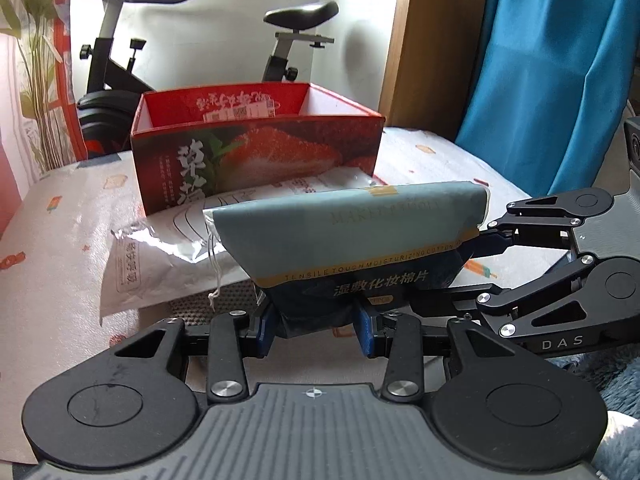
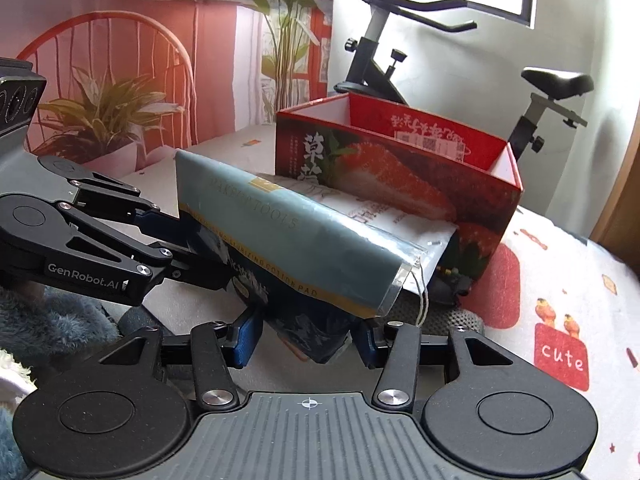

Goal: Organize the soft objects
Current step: 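Lift the pouch with the left gripper and carry it into the red box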

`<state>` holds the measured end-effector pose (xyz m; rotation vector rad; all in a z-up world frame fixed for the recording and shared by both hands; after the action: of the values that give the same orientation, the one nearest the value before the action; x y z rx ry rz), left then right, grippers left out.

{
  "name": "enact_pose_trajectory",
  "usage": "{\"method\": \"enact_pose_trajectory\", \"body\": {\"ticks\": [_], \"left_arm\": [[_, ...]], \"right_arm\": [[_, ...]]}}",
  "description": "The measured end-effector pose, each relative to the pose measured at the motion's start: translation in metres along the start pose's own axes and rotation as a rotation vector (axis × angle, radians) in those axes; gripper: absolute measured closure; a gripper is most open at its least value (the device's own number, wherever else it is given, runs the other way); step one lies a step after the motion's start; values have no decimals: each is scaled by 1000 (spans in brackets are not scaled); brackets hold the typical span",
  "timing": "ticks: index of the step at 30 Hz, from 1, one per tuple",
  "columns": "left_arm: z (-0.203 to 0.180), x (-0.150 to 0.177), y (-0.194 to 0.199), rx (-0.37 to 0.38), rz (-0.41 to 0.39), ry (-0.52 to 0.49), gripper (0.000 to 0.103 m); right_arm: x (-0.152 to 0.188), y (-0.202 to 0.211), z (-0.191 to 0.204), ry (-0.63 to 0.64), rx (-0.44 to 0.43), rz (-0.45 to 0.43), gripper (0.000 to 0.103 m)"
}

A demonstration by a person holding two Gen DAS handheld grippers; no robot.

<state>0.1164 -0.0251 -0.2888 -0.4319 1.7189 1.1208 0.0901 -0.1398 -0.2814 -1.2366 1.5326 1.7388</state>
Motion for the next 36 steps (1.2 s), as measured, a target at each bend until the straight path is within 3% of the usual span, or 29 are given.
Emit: {"method": "enact_pose_trajectory", "body": {"ticks": [7,15,24,30,36], "left_arm": [[-1,-27,12,-14,-84,-34,60],[17,-60,12,33,-129,93,60],[32,-130,-14,27,-200,121,60],[56,-169,-69,12,-157,161,59],[84,-174,-127,2,-58,258,59]], "right_arm": [[-27,11,-2,17,7,-69,58],[-67,14,-27,-59,-20,-134,58],[-135,-14,-86,-122,-23,-180,57],[-165,-69,-138,-159,-18,-139,56],[-159,-125,-165,-167,1,-68,55]]}}
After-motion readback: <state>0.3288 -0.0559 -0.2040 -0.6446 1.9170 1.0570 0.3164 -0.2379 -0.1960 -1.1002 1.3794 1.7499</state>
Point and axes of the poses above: each gripper's, at about its wrist camera, not at the fingertips, and y roughly against the way its jaws point, z to its left, x to its underside, the point moved 6 cm from there along -y, roughly the way its jaws point, and after that the axes turned 8 degrees about -z, right-handed, at the moved point
